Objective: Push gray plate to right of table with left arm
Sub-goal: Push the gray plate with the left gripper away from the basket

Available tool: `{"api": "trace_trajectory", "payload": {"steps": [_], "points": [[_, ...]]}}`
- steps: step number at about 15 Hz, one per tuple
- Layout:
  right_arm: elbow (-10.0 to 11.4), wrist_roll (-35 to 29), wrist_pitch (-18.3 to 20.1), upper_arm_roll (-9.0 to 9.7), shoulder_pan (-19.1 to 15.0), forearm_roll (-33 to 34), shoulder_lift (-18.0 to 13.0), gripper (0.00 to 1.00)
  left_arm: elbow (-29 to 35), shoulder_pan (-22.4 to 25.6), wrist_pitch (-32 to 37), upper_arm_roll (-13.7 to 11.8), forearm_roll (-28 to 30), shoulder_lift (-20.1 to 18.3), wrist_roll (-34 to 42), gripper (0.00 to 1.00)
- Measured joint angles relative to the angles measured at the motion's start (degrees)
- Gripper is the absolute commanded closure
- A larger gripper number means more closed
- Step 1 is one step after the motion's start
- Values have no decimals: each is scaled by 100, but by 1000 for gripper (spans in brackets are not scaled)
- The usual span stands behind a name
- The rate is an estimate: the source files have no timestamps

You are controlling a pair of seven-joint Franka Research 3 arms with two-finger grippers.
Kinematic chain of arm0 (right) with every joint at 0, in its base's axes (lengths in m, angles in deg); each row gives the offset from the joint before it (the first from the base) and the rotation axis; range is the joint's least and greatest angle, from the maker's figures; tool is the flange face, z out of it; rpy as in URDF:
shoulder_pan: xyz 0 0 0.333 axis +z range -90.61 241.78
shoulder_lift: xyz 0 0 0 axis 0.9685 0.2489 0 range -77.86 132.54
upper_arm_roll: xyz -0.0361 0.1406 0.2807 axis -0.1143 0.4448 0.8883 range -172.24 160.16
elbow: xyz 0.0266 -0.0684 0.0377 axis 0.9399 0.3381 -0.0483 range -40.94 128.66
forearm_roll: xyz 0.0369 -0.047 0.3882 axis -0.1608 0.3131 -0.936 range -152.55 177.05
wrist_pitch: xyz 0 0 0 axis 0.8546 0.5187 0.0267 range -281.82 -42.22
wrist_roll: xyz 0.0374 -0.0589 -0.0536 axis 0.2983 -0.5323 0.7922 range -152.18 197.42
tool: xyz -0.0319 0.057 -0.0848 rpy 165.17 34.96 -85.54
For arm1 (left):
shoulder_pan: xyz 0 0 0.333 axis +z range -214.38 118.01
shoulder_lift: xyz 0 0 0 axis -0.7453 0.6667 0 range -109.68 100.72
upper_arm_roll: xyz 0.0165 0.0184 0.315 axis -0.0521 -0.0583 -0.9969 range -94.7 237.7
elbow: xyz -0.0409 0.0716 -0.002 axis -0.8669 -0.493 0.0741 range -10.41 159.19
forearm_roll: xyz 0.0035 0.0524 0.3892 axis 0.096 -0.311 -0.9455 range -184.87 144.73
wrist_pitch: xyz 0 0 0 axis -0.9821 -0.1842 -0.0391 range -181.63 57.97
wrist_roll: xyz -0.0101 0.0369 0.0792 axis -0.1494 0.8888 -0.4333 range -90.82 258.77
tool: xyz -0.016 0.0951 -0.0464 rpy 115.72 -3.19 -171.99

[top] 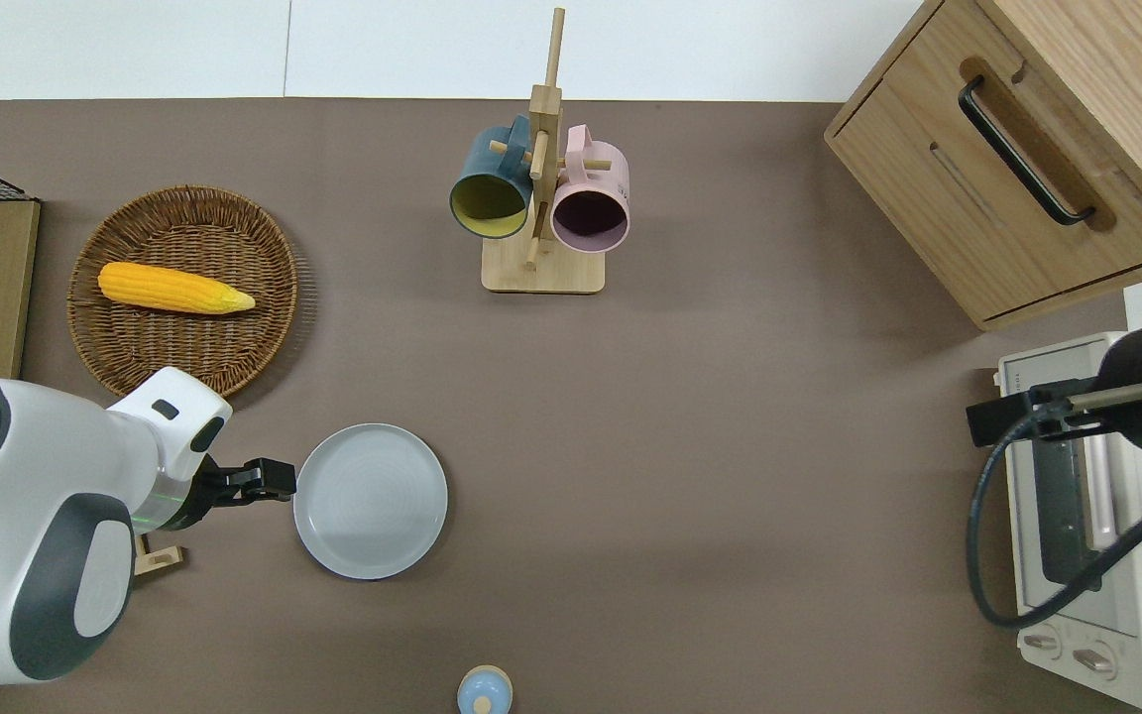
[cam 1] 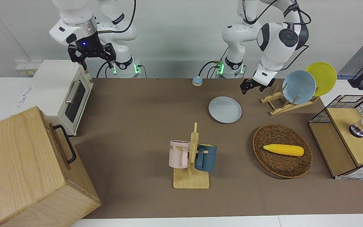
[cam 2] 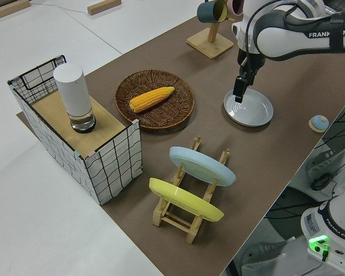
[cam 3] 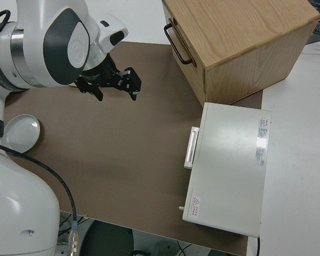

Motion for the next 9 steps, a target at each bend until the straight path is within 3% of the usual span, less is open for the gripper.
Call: {"api": "trace_trajectory", "payload": {"steps": [6,9], "points": [[0,0,0,0,0,0,0,5,774,-3,-981,10,37,171,-1,13],[0,0,0,0,0,0,0,5,1123,-8,-1705,35,47,511,-83,105]]}}
